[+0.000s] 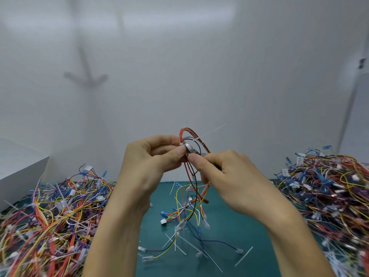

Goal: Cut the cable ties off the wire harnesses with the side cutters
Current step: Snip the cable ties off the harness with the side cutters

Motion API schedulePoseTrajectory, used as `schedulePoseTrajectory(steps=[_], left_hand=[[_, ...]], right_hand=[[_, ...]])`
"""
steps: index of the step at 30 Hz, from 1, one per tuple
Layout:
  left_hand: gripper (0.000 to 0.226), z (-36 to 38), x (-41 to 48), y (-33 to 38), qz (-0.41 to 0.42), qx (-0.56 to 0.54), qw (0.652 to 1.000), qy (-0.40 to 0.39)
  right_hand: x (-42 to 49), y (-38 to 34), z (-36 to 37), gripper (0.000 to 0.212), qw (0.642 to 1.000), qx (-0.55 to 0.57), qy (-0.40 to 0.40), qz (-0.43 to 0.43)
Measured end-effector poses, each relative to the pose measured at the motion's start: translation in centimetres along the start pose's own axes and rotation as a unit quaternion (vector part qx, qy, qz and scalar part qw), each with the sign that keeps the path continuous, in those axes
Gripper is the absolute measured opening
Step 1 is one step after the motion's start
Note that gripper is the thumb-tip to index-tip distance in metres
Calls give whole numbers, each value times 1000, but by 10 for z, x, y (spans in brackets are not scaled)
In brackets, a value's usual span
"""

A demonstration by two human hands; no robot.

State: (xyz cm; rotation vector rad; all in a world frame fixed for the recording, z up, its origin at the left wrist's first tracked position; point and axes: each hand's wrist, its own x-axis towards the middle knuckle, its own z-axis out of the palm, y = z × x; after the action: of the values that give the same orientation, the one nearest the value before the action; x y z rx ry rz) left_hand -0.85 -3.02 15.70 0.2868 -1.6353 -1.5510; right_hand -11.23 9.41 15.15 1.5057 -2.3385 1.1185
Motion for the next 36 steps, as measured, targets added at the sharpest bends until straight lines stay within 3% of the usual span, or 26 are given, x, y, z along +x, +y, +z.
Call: schedulePoseTrajectory(steps=[16,36], left_hand=[[10,-3,1,1,-5,48,999,-2],[14,-3,0,1,16,26,1000,7]], right_hand=[[1,4,1,68,1000,-14,-4,4],[2,2,5,70,1000,-12,13,-6]])
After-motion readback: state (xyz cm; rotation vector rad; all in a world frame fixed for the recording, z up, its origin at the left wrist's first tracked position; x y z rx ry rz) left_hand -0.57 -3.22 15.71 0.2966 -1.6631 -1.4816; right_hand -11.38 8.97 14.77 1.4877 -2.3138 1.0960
